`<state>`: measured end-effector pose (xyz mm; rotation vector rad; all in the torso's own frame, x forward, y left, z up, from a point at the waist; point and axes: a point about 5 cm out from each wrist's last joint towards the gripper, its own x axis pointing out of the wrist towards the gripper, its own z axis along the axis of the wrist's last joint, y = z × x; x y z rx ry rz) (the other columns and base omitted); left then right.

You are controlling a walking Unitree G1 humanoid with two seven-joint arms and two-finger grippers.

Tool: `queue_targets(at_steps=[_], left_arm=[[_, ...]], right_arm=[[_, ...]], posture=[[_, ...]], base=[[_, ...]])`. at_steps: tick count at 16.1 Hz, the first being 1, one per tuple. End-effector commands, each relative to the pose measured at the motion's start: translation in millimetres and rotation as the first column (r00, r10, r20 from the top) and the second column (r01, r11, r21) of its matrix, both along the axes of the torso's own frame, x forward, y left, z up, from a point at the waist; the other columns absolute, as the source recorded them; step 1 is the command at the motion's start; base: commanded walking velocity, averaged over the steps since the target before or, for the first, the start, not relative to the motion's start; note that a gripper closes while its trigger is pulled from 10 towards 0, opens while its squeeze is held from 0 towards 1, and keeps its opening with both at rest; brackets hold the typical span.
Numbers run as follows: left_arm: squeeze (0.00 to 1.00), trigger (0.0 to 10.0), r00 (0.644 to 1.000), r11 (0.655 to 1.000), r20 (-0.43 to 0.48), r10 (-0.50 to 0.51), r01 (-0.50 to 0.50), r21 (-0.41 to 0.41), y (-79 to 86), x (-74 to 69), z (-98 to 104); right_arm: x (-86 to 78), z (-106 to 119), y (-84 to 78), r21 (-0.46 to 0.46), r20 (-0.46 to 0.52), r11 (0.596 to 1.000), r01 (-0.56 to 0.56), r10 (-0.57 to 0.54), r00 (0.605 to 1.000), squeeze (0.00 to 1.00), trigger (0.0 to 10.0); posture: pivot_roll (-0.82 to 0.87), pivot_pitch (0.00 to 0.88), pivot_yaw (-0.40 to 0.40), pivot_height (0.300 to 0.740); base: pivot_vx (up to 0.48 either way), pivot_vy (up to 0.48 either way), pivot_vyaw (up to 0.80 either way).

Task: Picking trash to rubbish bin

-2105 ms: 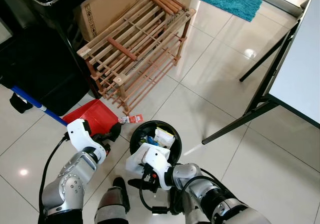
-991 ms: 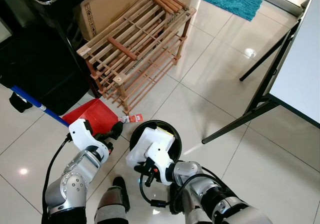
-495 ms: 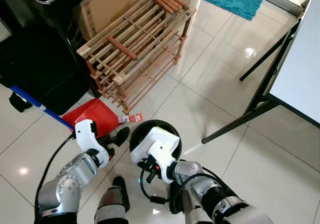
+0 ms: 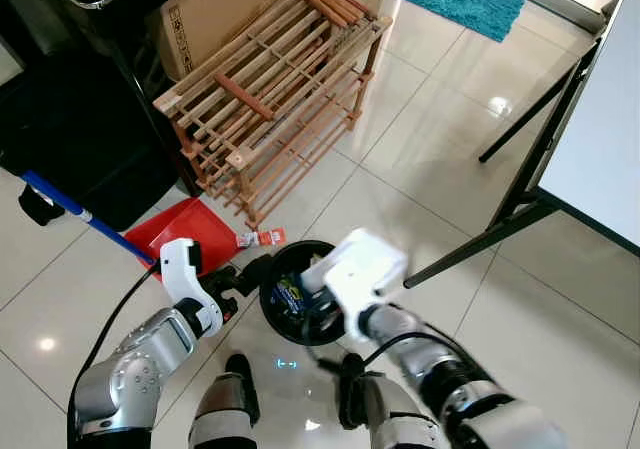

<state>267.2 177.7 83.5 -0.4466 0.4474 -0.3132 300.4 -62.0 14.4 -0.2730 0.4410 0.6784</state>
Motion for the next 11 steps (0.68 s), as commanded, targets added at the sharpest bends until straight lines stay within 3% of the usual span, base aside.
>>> queue_targets(at_steps=[1, 2, 3, 5, 6, 8, 9, 11], left_arm=[[0.00, 10.0, 0.999, 0.991, -0.028, -0.038, 0.042, 0.126, -1.4, -4.0, -13.2], [0.00, 10.0, 0.997, 0.972, -0.023, -0.067, 0.071, 0.224, -1.5, -3.8, -16.3], [0.00, 10.0, 0.996, 0.928, -0.032, -0.087, 0.093, 0.362, 0.3, -2.5, -24.4], [0.00, 10.0, 0.994, 0.858, -0.035, -0.108, 0.111, 0.502, 1.3, -3.1, -37.7], [0.00, 10.0, 0.995, 0.857, -0.039, -0.087, 0.095, 0.506, 1.4, -3.5, -42.9], [0.00, 10.0, 0.998, 0.869, -0.044, 0.037, -0.010, 0.495, 7.6, -6.6, -59.2], [0.00, 10.0, 0.997, 0.868, -0.043, 0.058, -0.029, 0.495, 9.4, -7.2, -61.8], [0.00, 10.0, 0.994, 0.836, 0.020, 0.110, -0.104, 0.539, 15.2, -3.8, -66.3]], right_arm=[[-4.5, -9.3, -9.5, -0.019, -0.043, 0.998, 0.063, -0.064, 0.997, 0.00, 10.0], [-4.2, -9.4, -11.9, -0.007, -0.043, 0.997, 0.080, -0.080, 0.996, 0.00, 10.0], [-4.0, -10.2, -15.6, -0.007, -0.041, 0.994, 0.107, -0.107, 0.993, 0.00, 10.0], [-3.4, -11.7, -24.0, 0.025, -0.048, 0.979, 0.203, -0.202, 0.978, 0.00, 10.0], [-2.6, -11.9, -28.4, 0.040, -0.052, 0.966, 0.255, -0.253, 0.966, 0.00, 10.0], [-1.6, -14.1, -48.2, 0.070, -0.063, 0.904, 0.422, -0.418, 0.906, 0.00, 10.0], [-2.4, -15.2, -51.1, 0.078, -0.073, 0.894, 0.441, -0.436, 0.897, 0.00, 10.0], [-7.0, -20.5, -63.9, 0.099, -0.106, 0.848, 0.521, -0.512, 0.853, 0.00, 10.0]], posture=[[0.08, 0.305, -0.076, 0.740], [0.08, 0.303, -0.076, 0.740], [0.08, 0.286, -0.074, 0.740], [0.07, 0.266, -0.071, 0.740], [0.07, 0.254, -0.069, 0.740], [0.05, 0.224, -0.070, 0.740], [0.05, 0.221, -0.070, 0.740], [0.05, 0.183, -0.078, 0.740]], base=[[0.000, 0.000, 0.00], [0.000, 0.000, 0.00], [0.000, 0.000, 0.00], [0.000, 0.000, 0.00], [0.000, 0.000, 0.00], [0.000, 0.000, 0.00], [0.000, 0.000, 0.00], [0.000, 0.000, 0.00]])
